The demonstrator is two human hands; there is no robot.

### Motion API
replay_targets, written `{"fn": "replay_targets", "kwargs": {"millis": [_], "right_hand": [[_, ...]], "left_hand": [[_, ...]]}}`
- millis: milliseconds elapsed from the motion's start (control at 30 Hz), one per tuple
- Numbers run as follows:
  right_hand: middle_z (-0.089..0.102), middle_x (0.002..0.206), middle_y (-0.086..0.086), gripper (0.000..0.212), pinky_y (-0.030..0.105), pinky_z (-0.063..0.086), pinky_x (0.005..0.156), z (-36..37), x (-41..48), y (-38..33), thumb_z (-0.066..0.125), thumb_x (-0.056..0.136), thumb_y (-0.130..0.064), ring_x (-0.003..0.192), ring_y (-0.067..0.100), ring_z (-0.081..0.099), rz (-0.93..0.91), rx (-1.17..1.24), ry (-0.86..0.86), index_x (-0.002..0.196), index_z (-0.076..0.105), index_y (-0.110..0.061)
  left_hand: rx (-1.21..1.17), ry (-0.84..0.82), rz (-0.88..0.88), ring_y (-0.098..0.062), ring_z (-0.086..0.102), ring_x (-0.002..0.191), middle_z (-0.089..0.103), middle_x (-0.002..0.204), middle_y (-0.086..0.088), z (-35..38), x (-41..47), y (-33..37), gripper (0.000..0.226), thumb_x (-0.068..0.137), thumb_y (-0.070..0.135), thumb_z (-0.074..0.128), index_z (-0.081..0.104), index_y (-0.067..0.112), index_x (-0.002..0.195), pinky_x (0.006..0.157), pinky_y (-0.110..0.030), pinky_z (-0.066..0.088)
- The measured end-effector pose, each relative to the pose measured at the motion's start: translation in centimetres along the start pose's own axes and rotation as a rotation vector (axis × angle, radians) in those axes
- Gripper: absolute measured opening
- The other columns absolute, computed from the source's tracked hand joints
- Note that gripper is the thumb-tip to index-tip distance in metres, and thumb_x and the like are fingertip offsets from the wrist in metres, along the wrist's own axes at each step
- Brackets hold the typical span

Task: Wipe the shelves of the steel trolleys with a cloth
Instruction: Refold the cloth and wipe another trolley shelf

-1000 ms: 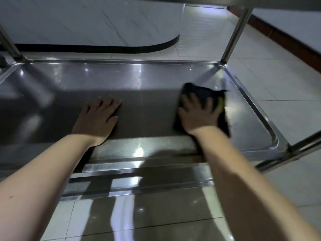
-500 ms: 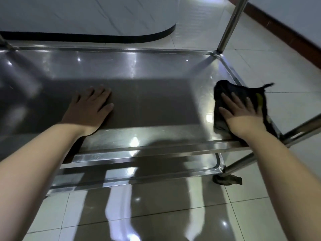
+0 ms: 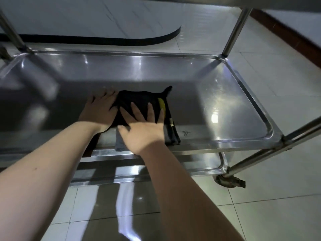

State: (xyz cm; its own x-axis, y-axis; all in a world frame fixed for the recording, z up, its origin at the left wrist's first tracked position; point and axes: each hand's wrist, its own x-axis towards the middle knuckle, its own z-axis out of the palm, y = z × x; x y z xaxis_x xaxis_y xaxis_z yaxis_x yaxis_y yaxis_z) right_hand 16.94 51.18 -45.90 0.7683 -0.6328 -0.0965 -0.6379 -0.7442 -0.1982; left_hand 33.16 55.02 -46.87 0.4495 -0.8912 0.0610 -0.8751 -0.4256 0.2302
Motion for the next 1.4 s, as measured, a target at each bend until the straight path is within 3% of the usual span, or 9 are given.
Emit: {"fn": "replay_targets", "kwargs": {"millis": [133, 200, 300, 433, 733, 933, 1067, 1233, 1400], "right_hand": [[-0.004, 0.163, -0.016, 0.056, 0.062, -0.015, 0.111, -0.2, -0.2, 0.7, 0.022, 0.097, -0.06, 0.148, 0.034, -0.015, 0.01, 0.034, 0.016, 0.15, 0.009, -0.052], [-0.003, 0.163, -0.017, 0.056, 0.062, -0.013, 0.112, -0.1, 0.0, 0.7, 0.021, 0.096, -0.062, 0.149, 0.034, -0.013, 0.021, 0.009, 0.024, 0.15, 0.008, -0.053], [-0.006, 0.162, -0.019, 0.056, 0.062, -0.013, 0.112, 0.2, 0.2, 0.8, 0.019, 0.095, -0.063, 0.149, 0.034, -0.013, 0.027, -0.031, 0.036, 0.149, 0.004, -0.055], [-0.008, 0.161, -0.021, 0.055, 0.061, -0.014, 0.113, 0.3, 0.4, 0.7, 0.017, 0.095, -0.065, 0.149, 0.032, -0.015, 0.057, -0.073, 0.022, 0.147, 0.0, -0.058], [-0.014, 0.163, -0.012, 0.057, 0.072, -0.013, 0.106, 0.1, 7.9, -6.6, 0.016, 0.099, -0.059, 0.145, 0.043, -0.018, 0.211, -0.049, -0.035, 0.151, -0.003, -0.049], [-0.007, 0.163, -0.015, 0.057, 0.072, -0.019, 0.1, 3.4, 9.8, -21.3, 0.016, 0.096, -0.057, 0.146, 0.043, -0.018, -0.156, -0.083, -0.053, 0.15, 0.001, -0.051], [0.0, 0.163, -0.017, 0.055, 0.062, -0.013, 0.112, 2.0, 11.0, -14.5, 0.018, 0.096, -0.063, 0.149, 0.037, -0.006, -0.121, -0.119, 0.038, 0.149, 0.006, -0.055], [-0.004, 0.164, -0.014, 0.057, 0.062, -0.007, 0.114, -1.3, 10.3, 0.0, 0.017, 0.096, -0.064, 0.149, 0.038, -0.006, 0.317, -0.053, 0.01, 0.15, 0.002, -0.054], [-0.009, 0.163, -0.01, 0.058, 0.07, -0.009, 0.109, -0.3, 8.9, -6.4, 0.018, 0.098, -0.06, 0.147, 0.042, -0.011, 0.31, -0.024, 0.001, 0.152, 0.001, -0.048]], "left_hand": [[-0.512, 0.177, -0.059, -0.005, 0.014, 0.144, 0.029, 0.154, 0.011, -2.1, -0.9, -2.1, 0.047, 0.101, 0.01, 0.045, 0.044, 0.025, 0.145, 0.115, -0.021, 0.008], [-0.332, 0.231, -0.021, -0.007, 0.01, 0.144, 0.023, 0.152, 0.015, -3.5, -2.0, -5.9, 0.048, 0.102, 0.01, 0.042, 0.041, 0.025, 0.147, 0.117, -0.023, 0.005], [0.041, 0.064, -0.188, -0.028, 0.01, 0.149, 0.019, 0.161, -0.001, -5.3, -4.6, -13.8, 0.048, 0.104, 0.028, 0.034, 0.031, 0.024, 0.152, 0.12, -0.049, 0.011], [0.067, -0.055, -0.408, -0.031, 0.016, 0.146, 0.022, 0.16, 0.0, -5.8, -7.6, -17.9, 0.067, 0.088, 0.06, 0.017, 0.026, 0.037, 0.15, 0.117, -0.057, 0.009], [0.195, -0.031, -0.354, -0.026, 0.011, 0.147, 0.009, 0.161, 0.006, -5.0, -6.9, -18.4, 0.049, 0.1, 0.047, 0.02, 0.015, 0.047, 0.149, 0.111, -0.063, -0.001], [0.033, 0.109, -0.354, -0.024, 0.018, 0.146, 0.023, 0.16, 0.0, -4.8, -7.1, -19.2, 0.048, 0.102, 0.036, 0.018, 0.018, 0.035, 0.15, 0.114, -0.056, -0.001], [0.082, 0.074, -0.371, -0.024, 0.013, 0.148, 0.023, 0.16, 0.005, -4.6, -6.6, -19.4, 0.051, 0.101, 0.044, 0.018, 0.017, 0.037, 0.151, 0.115, -0.058, 0.0], [0.176, 0.049, -0.348, -0.024, 0.011, 0.148, 0.018, 0.161, 0.006, -4.2, -6.4, -19.3, 0.052, 0.098, 0.047, 0.022, 0.019, 0.04, 0.149, 0.114, -0.061, 0.001], [0.046, 0.072, -0.388, -0.022, 0.013, 0.148, 0.023, 0.159, 0.001, -4.7, -6.5, -18.9, 0.052, 0.1, 0.043, 0.024, 0.015, 0.038, 0.151, 0.116, -0.057, -0.001]]}}
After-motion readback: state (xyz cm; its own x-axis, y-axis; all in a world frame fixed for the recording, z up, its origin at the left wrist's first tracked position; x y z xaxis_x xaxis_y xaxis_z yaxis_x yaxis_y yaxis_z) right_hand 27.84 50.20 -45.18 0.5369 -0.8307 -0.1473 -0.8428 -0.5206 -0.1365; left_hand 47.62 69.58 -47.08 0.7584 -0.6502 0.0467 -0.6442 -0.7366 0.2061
